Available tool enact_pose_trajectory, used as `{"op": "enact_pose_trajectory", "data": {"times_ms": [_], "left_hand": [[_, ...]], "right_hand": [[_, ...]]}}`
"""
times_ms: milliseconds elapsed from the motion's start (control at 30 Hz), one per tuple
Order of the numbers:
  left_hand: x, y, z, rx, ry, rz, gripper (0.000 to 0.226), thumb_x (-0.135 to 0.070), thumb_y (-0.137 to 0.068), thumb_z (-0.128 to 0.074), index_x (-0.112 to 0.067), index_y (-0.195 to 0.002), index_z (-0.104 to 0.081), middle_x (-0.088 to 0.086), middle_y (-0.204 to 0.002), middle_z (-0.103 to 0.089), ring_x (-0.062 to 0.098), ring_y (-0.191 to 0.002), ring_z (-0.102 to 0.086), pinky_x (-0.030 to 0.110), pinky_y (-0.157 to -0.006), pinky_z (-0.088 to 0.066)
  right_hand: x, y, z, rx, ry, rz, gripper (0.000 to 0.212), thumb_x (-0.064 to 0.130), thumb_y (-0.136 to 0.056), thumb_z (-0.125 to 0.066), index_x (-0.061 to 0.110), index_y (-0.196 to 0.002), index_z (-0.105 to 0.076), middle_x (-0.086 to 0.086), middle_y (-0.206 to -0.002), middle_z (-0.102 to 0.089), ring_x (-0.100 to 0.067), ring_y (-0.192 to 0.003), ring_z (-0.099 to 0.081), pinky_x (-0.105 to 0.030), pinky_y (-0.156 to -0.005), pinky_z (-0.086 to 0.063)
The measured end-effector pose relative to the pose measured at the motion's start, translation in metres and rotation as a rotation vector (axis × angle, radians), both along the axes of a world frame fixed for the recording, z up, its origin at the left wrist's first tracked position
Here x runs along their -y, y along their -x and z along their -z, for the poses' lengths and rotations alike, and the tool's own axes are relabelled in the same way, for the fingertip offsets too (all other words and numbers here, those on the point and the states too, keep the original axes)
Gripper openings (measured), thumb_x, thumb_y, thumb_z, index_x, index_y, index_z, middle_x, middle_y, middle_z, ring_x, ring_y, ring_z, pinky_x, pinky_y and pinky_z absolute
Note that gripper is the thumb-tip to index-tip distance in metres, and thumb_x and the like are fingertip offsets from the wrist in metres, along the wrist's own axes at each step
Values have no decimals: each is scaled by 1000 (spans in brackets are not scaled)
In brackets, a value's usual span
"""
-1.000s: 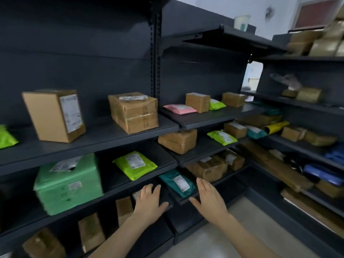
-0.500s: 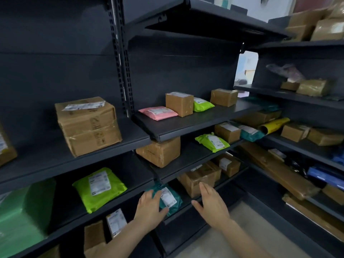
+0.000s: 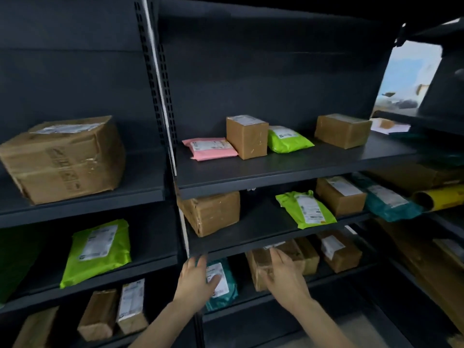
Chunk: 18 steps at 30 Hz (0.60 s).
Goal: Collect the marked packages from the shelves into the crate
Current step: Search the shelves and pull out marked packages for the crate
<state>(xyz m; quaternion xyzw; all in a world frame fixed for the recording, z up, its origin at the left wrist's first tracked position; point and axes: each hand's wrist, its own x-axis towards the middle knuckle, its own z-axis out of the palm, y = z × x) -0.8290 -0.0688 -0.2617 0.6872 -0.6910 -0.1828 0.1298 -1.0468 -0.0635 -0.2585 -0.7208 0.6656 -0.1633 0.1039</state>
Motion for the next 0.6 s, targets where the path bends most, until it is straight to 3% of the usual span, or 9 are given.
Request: {"op": "enact_pose_trajectory", "data": {"times_ms": [333,600], "left_hand": [[77,10,30,-116,228,-209,77,-40,-92,-54,-10,-150,-15,8,-153,-24,26,-141,-20,32,-114,-23],[124,-5,43,-263,298,-334,80,-36,-92,-56,-6,-150,-10,12,-155,-20,29,-143,-16,35,-114,-21]], "right_hand": [[129,-14,51,166,24,-109,69,45,-94,-43,11,-147,-16,-8,-154,-23,-19,-141,-22,-29,-111,-24],[214,-33,58,263,86,-164,69,42,-94,-46,7,-147,-18,-12,-152,-26,-24,-140,-27,-31,-110,-28]]}}
